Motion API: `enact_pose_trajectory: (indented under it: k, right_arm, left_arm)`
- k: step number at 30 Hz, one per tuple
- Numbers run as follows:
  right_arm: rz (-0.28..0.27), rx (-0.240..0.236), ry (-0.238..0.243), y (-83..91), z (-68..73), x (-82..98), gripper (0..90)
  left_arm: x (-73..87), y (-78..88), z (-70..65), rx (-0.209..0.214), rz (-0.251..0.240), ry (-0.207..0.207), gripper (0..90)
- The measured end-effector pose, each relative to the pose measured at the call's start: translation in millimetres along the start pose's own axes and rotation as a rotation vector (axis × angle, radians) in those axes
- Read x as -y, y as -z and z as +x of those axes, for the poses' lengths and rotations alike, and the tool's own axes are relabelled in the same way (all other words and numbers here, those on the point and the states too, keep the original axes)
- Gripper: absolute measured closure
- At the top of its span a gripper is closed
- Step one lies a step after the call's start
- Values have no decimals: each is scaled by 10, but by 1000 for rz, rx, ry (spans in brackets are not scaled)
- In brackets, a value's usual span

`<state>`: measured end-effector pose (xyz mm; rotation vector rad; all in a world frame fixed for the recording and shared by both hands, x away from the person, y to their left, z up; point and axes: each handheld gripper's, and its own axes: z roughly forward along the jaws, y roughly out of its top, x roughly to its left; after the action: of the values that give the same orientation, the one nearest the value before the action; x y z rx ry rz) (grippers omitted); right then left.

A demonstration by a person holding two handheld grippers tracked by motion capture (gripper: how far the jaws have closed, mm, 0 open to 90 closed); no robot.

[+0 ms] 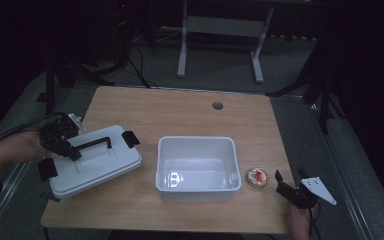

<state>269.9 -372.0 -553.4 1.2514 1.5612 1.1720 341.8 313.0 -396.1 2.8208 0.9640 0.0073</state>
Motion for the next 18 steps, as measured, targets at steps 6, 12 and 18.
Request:
enact_pose_trajectory:
  k: [6, 12, 18]
  right_arm:
    - [2, -2, 7, 0, 7, -1, 140]
    - [-2, -4, 4, 1, 3, 0, 140]
    - [5, -6, 10, -2, 12, -2, 140]
  left_arm:
    - [-48, -303, 17, 28, 1, -1, 833]
    - [-63, -549, 24, 50, 17, 1, 833]
    - [-2, -715, 32, 87, 21, 21, 833]
